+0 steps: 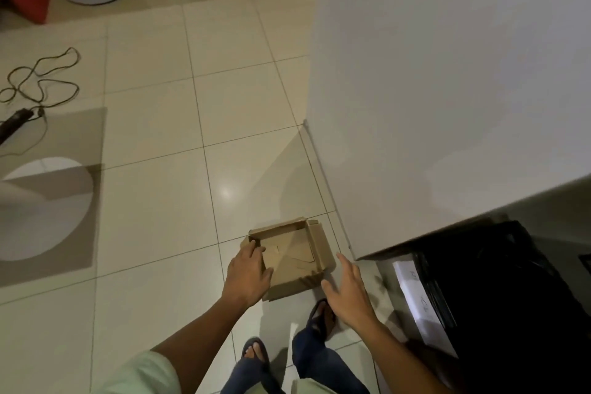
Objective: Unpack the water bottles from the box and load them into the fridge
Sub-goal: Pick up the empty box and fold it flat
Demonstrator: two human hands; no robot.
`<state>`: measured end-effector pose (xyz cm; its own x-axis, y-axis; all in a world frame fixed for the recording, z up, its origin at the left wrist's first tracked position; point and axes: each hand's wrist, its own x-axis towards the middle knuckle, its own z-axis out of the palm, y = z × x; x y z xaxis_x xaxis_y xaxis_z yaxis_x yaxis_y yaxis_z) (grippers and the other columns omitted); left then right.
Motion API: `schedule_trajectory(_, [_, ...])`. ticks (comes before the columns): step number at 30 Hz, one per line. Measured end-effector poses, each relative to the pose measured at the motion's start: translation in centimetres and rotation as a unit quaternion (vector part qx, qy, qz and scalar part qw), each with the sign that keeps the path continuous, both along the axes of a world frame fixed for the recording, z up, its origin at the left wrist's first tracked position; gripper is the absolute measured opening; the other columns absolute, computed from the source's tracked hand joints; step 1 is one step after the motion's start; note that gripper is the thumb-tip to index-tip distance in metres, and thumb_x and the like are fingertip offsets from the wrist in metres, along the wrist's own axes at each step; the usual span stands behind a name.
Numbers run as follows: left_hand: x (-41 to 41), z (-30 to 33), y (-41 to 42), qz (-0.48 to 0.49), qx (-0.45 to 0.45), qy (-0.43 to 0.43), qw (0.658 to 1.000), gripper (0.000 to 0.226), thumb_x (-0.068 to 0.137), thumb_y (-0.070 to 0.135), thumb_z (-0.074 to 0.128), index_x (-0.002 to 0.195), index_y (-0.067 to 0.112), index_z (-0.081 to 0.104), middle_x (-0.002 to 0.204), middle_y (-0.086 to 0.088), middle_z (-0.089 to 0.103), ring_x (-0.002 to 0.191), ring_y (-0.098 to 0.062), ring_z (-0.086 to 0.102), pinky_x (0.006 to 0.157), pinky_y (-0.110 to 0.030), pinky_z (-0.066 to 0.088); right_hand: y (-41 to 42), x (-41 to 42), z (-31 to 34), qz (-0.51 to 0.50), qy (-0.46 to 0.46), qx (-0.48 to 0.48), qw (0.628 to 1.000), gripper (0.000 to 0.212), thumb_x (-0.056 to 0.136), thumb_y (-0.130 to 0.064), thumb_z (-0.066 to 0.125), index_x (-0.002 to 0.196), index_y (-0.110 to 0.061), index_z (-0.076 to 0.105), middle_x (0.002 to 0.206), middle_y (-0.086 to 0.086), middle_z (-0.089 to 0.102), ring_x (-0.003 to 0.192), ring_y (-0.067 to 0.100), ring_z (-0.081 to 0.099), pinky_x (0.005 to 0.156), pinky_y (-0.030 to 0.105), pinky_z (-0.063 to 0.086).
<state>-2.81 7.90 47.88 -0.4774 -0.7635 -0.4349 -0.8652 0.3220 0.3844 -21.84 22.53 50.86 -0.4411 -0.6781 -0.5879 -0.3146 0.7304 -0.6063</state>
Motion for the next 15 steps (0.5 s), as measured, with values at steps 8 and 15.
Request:
schedule_trajectory(8, [-0.6,-4.9,-3.0,0.048,0.024,-0.033,0.998,0.052,0.093,0.043,0.057,0.139,0.023,0.045,0.145,-0.003,0.047,0.131,-0.023,0.044,0.109,-0.038,0.036,-5.2,-3.1,-5.0,0.041,-0.007,0.057,0.997,0.074,0.100,-0.029,0.058,0.159,-0.022,0.014,0.161,0.006,0.022,0.146,0.026,0.031,0.117,0.040,0.034])
schedule_trajectory(15, [-0.5,-12.5,-5.5,0.032,0.077,-0.075,0.994,0.057,0.094,0.042,0.056,0.144,0.020,0.038,0.148,-0.003,0.042,0.135,-0.024,0.041,0.112,-0.039,0.033,-9.3,-2.5,-13.1,-0.033,-0.033,0.110,0.993,0.077,0.098,-0.026,0.062,0.159,-0.022,0.016,0.162,0.005,0.024,0.146,0.027,0.032,0.115,0.040,0.034])
